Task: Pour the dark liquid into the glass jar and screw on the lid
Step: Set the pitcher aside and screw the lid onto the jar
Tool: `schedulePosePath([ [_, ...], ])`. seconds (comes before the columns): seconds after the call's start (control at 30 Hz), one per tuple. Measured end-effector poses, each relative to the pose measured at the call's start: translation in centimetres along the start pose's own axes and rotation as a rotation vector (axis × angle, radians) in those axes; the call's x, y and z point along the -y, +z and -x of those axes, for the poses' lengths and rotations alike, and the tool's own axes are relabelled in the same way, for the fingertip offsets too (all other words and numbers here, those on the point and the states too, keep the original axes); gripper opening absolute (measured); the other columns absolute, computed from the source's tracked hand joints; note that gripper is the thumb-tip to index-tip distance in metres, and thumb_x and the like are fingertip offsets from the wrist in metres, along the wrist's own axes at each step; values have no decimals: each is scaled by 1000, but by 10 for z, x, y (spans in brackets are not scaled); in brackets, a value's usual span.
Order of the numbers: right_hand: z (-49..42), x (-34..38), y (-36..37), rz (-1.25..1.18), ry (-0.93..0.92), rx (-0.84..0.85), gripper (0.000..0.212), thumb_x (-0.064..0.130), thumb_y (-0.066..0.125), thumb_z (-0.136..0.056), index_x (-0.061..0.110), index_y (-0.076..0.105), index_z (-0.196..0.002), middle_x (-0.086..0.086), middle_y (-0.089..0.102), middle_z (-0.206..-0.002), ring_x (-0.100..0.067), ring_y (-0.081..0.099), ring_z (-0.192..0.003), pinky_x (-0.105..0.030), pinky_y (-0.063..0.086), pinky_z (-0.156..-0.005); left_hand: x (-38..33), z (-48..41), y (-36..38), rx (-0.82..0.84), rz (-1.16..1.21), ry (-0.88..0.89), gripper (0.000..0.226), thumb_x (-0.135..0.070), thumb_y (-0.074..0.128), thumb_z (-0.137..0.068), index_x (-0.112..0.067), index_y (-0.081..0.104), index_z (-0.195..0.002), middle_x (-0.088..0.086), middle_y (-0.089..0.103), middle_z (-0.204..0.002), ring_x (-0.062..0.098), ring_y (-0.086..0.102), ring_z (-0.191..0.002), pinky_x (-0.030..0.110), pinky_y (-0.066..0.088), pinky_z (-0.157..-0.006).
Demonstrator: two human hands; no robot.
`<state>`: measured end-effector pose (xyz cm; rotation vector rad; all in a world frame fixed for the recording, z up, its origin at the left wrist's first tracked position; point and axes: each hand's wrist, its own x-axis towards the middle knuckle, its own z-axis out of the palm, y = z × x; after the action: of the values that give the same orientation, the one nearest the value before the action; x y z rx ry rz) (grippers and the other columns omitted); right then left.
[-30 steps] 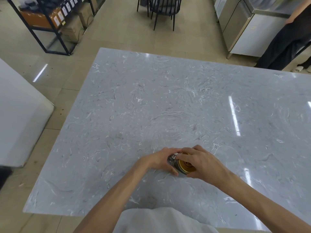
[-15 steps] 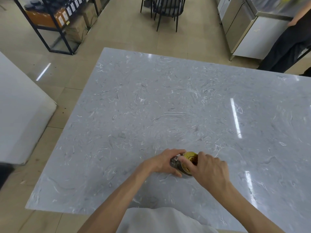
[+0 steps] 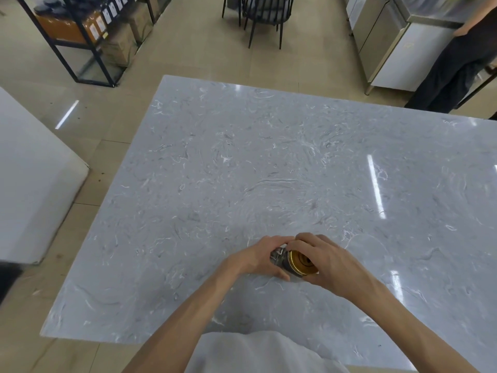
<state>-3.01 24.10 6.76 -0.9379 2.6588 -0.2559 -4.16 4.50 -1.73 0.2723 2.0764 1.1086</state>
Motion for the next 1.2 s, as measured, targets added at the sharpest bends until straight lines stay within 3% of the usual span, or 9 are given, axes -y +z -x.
schedulePosePath([
  [0.13, 0, 4, 4, 17, 73, 7, 69, 43, 78, -77, 38, 43, -135, 12, 52, -132, -16, 54, -113, -30, 55, -83, 2, 1, -1, -4, 53, 16, 92, -23, 92, -80, -27, 41, -157, 7, 50, -158, 27, 48, -146, 53, 42, -121],
  [0.33, -1, -2, -2, -113, 77, 72, 71, 36, 81, -76, 39, 44, -136, 15, 52, -130, -12, 59, -106, -28, 55, -83, 3, 0, 1, -15, 67, 27, 95, -23, 92, -79, -28, 40, -158, 7, 48, -159, 28, 47, -147, 54, 40, -122],
  [0.6, 2, 6, 7, -22, 118, -10, 69, 42, 78, -77, 42, 40, -135, 16, 51, -127, -12, 58, -106, -27, 57, -76, 5, -1, 0, -6, 28, 19, 96, -28, 92, -79, -33, 38, -159, 3, 45, -161, 25, 44, -148, 53, 40, -123],
  [0.9, 2, 4, 4, -21, 71, -35, 69, 36, 85, -71, 39, 48, -129, 15, 57, -123, -13, 62, -101, -30, 60, -73, 5, -4, 0, -2, 23, 11, 95, -26, 93, -79, -29, 41, -158, 6, 50, -158, 28, 49, -145, 54, 42, -121],
  [1.07, 0, 8, 6, -34, 148, 13, 65, 40, 78, -78, 39, 45, -134, 16, 54, -124, -15, 61, -103, -31, 58, -79, 5, -5, 0, -4, 36, 37, 92, -24, 93, -78, -30, 43, -156, 7, 51, -156, 30, 50, -144, 56, 43, -119],
  [1.2, 2, 23, 13, 10, 254, -32, 66, 38, 74, -82, 37, 40, -138, 11, 52, -117, -17, 62, -94, -30, 55, -72, 6, -5, 1, -25, 21, 77, 82, -18, 93, -78, -27, 52, -148, 8, 60, -145, 33, 56, -134, 57, 47, -114],
])
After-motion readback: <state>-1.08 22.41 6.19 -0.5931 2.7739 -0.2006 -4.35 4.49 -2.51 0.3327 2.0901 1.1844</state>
